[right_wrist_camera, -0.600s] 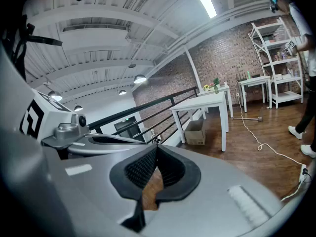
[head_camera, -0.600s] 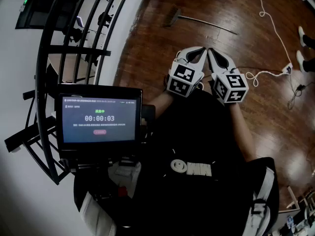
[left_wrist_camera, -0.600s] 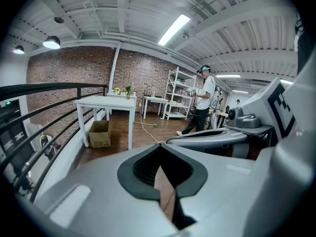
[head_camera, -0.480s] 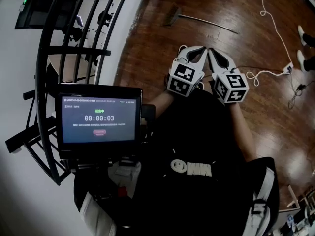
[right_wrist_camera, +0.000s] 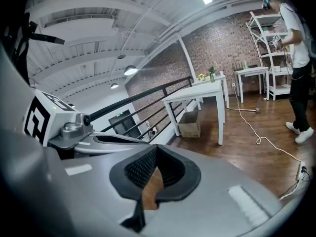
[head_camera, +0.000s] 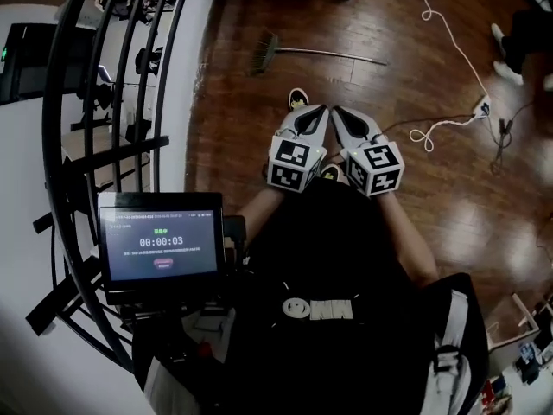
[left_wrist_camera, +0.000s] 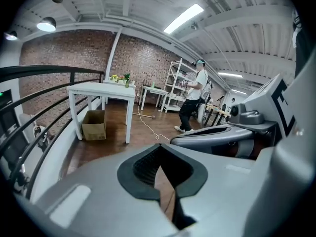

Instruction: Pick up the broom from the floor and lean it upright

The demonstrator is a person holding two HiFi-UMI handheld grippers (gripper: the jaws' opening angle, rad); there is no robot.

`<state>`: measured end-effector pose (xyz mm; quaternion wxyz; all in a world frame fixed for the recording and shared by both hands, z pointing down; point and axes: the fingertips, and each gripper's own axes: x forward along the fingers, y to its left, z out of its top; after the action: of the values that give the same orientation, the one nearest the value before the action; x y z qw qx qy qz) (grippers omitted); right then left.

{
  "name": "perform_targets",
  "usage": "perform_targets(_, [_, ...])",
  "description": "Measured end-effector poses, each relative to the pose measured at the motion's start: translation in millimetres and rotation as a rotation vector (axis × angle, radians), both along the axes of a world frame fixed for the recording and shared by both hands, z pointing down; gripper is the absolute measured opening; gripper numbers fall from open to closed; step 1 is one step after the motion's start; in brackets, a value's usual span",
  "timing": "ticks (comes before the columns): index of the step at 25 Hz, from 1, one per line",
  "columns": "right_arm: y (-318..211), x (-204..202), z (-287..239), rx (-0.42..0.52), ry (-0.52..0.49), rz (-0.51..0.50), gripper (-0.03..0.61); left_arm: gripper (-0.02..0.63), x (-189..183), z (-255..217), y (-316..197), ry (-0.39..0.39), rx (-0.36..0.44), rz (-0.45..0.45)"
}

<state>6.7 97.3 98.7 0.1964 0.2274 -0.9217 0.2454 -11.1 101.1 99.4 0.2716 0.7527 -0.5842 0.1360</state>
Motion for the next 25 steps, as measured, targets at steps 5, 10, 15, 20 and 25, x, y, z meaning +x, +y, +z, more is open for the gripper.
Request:
perform_targets(5, [94.3, -45.6, 51.0, -0.06, 0.076, 0.007, 0.005, 0.015, -61.4, 41.1, 80.8, -0.005, -0.014, 0.094])
perform_targets(10, [179.0, -60.5, 52.5, -0.094, 0.155, 0.054, 0.005, 0.015, -88.1, 51.7, 153.6, 0.037, -0.019, 0.195])
perform_targets(15, [160.3, -77.7, 49.5, -0.096, 0.16, 0.103, 0.005, 0.015, -107.7, 58.9, 134.0, 0.02, -0.002, 0.29])
perform_targets(20, [140.4, -65.2, 46.4, -0.104, 0.181, 0.157, 0.005, 0.015, -113.4, 81.8, 114.2, -0.055, -0.023, 0.382])
perform_targets(25, [132.9, -49.8, 60.9, -0.166, 0.199, 0.174, 0.005, 0.015, -105.6, 109.2, 92.0, -0.093, -0.074, 0.458])
